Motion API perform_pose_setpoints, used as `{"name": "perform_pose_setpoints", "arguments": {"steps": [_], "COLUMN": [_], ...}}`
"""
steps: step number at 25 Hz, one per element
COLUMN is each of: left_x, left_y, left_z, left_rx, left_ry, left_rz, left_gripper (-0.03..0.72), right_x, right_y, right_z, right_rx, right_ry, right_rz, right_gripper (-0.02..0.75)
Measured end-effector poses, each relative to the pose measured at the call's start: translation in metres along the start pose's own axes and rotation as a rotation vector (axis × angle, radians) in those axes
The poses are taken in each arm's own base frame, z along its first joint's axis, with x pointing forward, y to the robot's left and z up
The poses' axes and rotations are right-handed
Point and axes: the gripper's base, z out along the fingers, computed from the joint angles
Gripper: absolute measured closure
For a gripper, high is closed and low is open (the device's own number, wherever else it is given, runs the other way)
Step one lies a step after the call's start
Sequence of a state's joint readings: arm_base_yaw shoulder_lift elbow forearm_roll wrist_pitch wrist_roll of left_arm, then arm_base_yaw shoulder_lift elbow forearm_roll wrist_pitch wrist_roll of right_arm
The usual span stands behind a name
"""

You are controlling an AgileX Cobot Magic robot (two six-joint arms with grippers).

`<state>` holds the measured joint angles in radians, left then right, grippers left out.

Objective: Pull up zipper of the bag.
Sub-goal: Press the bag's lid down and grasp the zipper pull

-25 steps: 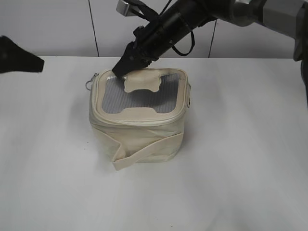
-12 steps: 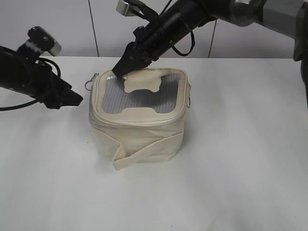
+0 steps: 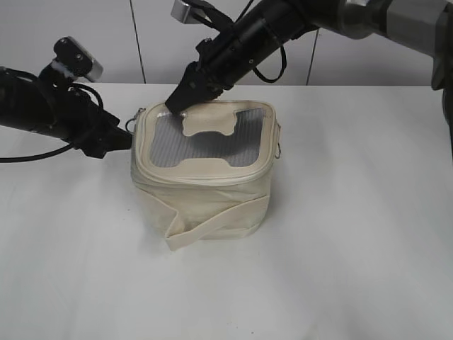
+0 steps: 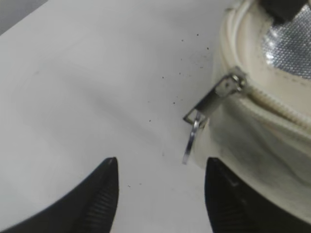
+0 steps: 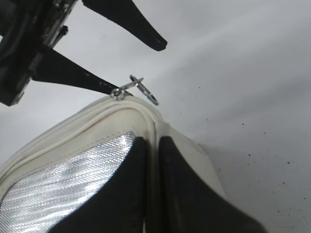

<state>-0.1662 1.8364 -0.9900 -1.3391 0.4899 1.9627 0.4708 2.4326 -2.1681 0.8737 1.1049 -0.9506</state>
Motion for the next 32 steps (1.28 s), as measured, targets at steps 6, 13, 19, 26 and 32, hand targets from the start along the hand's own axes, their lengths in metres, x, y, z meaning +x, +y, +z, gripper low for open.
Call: {"name": "perform_pose_setpoints", "arguments": {"steps": [6,13,19,26,32], "left_x": [0.005,-0.001,-0.004,-0.005,0.0], "left_y": [0.0,0.001,0.001,0.001,0.0], "left_z": [0.01,0.01,0.009,0.009,0.014], "left_rx": [0.02,0.005,0.007,0.004,0.014], "left_ry": [-0.019,-0.078,-0.119,-0.127,-0.114], "left_rz": [-0.012,0.014,0.037,0.065,0.058], "left_gripper": [0.256,0.279,0.371,0.438,0.44], "right_x": [0.0,0.0,0.0,0.0,0.0], "right_y": [0.0,0.0,0.0,0.0,0.0], "right_z": [0.0,0.0,0.0,0.0,0.0], "right_rx": [0.0,0.0,0.0,0.0,0.0], "right_ry": [0.0,0.0,0.0,0.0,0.0], "right_rz": [0.001,0.002,0.003,0.004,0.004], "right_gripper": [0.692,0.692,0.694,0.694,0.694]}}
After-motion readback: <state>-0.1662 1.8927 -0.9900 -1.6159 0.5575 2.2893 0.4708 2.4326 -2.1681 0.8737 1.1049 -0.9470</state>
